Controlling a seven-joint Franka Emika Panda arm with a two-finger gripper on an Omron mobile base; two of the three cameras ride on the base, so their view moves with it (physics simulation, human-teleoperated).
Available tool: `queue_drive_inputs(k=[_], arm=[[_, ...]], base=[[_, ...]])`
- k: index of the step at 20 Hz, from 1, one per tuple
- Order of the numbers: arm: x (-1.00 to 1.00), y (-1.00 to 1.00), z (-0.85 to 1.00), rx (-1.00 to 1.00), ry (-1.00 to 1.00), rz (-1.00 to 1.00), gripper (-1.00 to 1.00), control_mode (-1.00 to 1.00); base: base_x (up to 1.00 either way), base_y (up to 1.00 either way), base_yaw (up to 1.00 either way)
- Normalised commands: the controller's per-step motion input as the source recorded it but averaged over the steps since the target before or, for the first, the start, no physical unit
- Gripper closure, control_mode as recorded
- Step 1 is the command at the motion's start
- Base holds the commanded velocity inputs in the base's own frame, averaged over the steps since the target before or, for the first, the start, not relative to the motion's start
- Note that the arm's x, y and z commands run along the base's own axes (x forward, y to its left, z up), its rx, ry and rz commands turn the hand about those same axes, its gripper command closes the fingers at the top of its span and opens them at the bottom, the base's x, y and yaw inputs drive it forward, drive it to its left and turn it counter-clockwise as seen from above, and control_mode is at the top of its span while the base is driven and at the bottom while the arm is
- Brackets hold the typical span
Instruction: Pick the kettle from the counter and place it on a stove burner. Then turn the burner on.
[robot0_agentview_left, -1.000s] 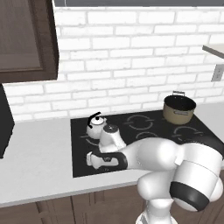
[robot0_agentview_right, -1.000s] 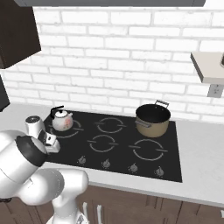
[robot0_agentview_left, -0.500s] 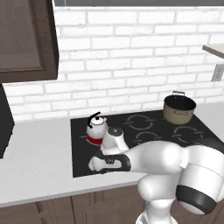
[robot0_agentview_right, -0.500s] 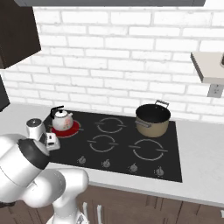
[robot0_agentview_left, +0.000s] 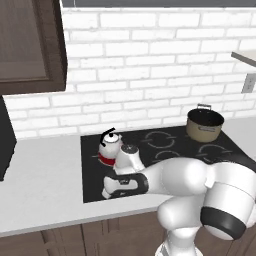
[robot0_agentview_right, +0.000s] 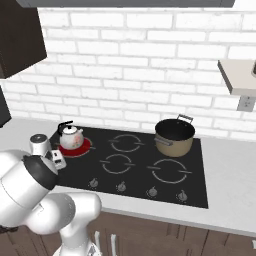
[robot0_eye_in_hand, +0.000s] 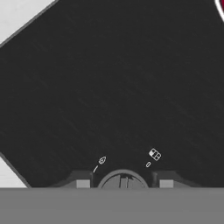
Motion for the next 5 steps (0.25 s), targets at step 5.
queue_drive_inputs(k=[5], arm=[[0.0, 0.0, 0.0, 0.0, 0.0, 0.0, -1.0, -1.0]], base=[[0.0, 0.0, 0.0]])
